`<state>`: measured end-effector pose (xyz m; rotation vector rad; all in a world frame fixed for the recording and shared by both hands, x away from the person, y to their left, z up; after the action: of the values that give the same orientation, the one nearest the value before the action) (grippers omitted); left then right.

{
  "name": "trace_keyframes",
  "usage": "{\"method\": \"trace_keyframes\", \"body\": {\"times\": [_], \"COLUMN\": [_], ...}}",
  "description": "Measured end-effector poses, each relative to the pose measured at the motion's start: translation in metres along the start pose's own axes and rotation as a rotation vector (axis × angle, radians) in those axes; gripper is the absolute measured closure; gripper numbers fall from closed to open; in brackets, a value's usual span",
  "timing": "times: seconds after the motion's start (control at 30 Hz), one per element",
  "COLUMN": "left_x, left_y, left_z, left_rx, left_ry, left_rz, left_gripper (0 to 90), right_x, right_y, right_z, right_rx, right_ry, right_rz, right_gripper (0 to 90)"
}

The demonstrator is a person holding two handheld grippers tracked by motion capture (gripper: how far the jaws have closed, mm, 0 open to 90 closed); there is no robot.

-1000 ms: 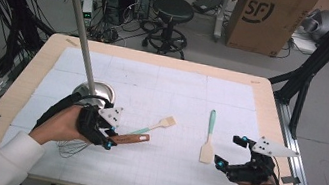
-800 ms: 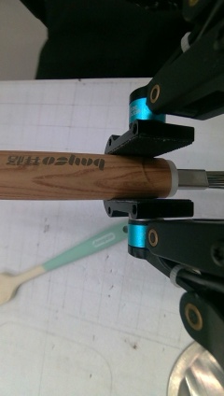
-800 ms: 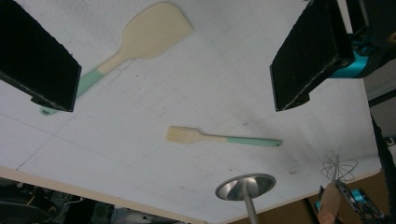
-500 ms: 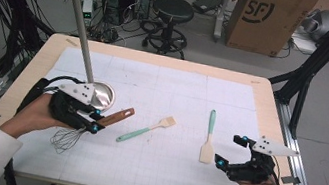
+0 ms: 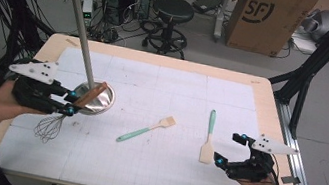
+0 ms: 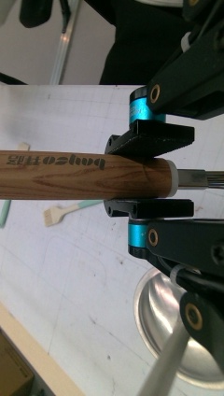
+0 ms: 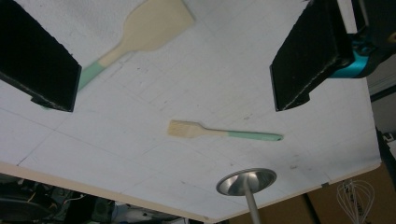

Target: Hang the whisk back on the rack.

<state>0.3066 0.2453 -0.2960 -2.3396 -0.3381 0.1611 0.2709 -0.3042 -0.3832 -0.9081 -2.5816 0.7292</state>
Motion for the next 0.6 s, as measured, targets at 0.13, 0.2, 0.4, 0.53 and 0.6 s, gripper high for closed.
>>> {"method": "trace_keyframes", "body": {"times": [0.13,0.2,0.4,0.53,0.6], "left_x": [0.004,0.006,0.013,0.017,0.020], "left_y": [-0.020,-0.028,-0.052,-0.066,-0.071], "left_z": [0.004,0.005,0.008,0.009,0.010], "left_rx": [-0.026,-0.049,-0.088,-0.124,-0.135], "left_ry": [-0.006,-0.015,-0.013,-0.020,-0.022], "left_rz": [-0.033,-0.045,-0.080,-0.099,-0.100], "left_gripper": [70.3,70.3,70.3,70.3,70.3], "right_x": [-0.001,-0.001,-0.001,0.000,0.000], "right_y": [-0.001,-0.001,0.001,0.001,0.000], "right_z": [0.000,0.000,0.000,0.000,0.000], "right_rx": [-0.001,0.001,0.005,0.007,0.006], "right_ry": [-0.001,-0.002,-0.003,-0.002,-0.006], "right_rz": [-0.004,-0.005,-0.004,-0.006,-0.004], "right_gripper": [0.6,0.6,0.6,0.7,0.6]}}
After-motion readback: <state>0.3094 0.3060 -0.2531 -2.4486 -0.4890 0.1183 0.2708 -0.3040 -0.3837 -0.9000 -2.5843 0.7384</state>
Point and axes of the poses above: each handheld gripper's, and its own axes: y roughly forward along the jaws, z roughly out of its underside, x roughly to its left, the point moved 2 cm from there along y, roughly forward along the jaws, and after that the axes turned 10 degrees about x, right-handed, at the moved point
